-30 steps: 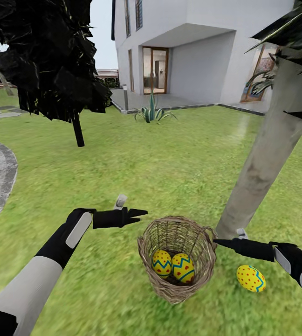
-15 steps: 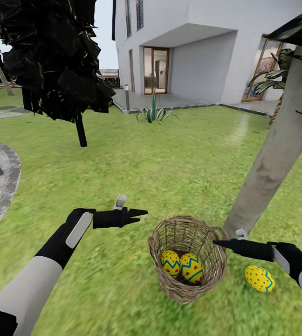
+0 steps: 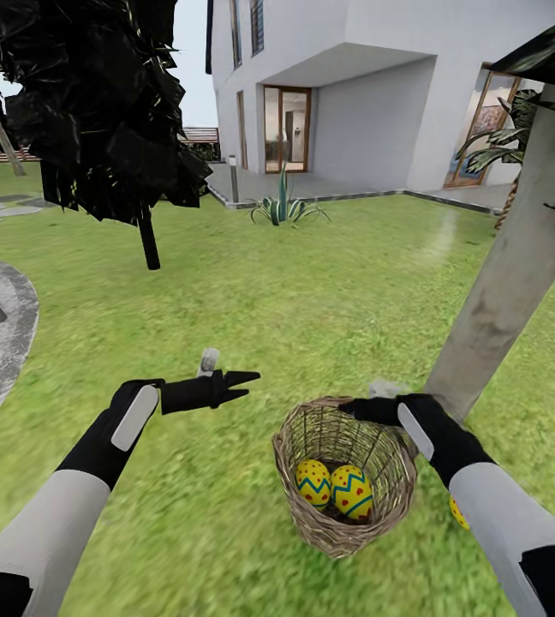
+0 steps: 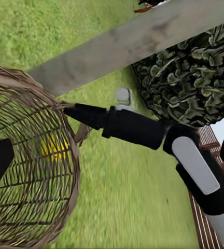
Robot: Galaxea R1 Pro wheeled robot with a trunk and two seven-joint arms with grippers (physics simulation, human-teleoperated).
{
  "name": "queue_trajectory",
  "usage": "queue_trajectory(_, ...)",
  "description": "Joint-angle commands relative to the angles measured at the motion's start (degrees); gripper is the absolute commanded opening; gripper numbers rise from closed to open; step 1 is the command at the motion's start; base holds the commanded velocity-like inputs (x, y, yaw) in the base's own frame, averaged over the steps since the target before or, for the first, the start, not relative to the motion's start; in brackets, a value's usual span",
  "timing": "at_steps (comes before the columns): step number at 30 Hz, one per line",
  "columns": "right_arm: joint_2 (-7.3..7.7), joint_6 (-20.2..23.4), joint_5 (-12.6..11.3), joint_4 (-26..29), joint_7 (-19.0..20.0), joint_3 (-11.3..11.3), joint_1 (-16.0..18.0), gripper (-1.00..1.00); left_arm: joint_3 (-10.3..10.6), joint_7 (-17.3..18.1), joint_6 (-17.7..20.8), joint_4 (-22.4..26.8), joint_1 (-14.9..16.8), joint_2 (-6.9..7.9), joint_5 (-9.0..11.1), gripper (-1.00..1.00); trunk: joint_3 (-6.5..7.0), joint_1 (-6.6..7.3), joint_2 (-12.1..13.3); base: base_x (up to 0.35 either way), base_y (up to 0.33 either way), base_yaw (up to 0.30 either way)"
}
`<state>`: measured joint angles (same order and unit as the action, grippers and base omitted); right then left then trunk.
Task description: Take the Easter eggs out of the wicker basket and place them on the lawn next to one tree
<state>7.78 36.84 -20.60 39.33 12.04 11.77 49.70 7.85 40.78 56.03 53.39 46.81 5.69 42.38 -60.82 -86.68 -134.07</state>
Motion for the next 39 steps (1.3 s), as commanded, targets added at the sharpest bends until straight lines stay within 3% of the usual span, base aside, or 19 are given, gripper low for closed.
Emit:
queue_trajectory(1, -0.93, 0.27, 0.34, 0.12, -2.73, 1.35, 0.04, 1.00, 0.05, 0.14, 0.22, 0.03, 0.03, 0.04, 0.08, 1.00, -0.05, 0.01, -0.02, 0.000, 0.000, 0.000)
queue_trajectory(5, -4.13, 0.40, 0.21, -0.59, -15.16, 9.14, 0.04, 1.00, -0.01, 0.17, 0.22, 0.12, 0.03, 0.02, 0.15, 1.00, -0.05, 0.01, -0.02, 0.000, 0.000, 0.000)
queue_trajectory(7, -5.52, 0.47, 0.04, -2.32, -20.08, 10.99, 0.04, 1.00, -0.01, 0.17, 0.22, 0.13, 0.03, 0.02, 0.15, 1.00, -0.05, 0.01, -0.02, 0.005, 0.003, 0.000)
queue_trajectory(10, -6.30, 0.99, -0.11, -7.09, -23.42, 11.80, 0.08, 1.00, -0.02, 0.17, 0.22, 0.14, 0.03, 0.02, 0.16, 1.00, -0.05, 0.01, -0.02, 0.105, 0.082, 0.000)
queue_trajectory(16, -6.38, 12.28, 0.17, -6.86, -23.98, 11.43, 0.13, 1.00, 0.04, 0.16, 0.20, -0.05, 0.03, -0.05, 0.16, 1.00, -0.05, 0.01, -0.02, 0.255, 0.166, 0.000)
queue_trajectory(25, -6.29, 14.20, -0.85, -6.58, -23.70, 10.32, 0.13, 1.00, 0.04, 0.16, 0.20, -0.12, 0.03, 0.02, 0.12, 1.00, -0.05, 0.01, -0.02, 0.264, 0.122, 0.000)
queue_trajectory(28, -5.97, 14.98, -3.72, -6.62, -23.66, 8.04, 0.13, 1.00, 0.06, 0.13, 0.16, -0.12, 0.03, 0.02, 0.15, 1.00, -0.05, 0.01, -0.02, 0.043, 0.019, 0.000)
queue_trajectory(31, -5.79, 17.58, -6.51, -6.66, -23.65, 7.25, 0.14, 1.00, 0.06, 0.09, 0.14, -0.20, 0.03, 0.00, 0.10, 1.00, -0.05, 0.01, -0.02, 0.008, 0.003, 0.000)
queue_trajectory(39, -5.69, 17.50, -7.11, -7.78, -23.52, 7.13, -0.05, 1.00, 0.06, 0.00, 0.14, -0.20, 0.03, 0.02, 0.07, 1.00, -0.05, 0.01, -0.02, 0.000, 0.000, 0.000)
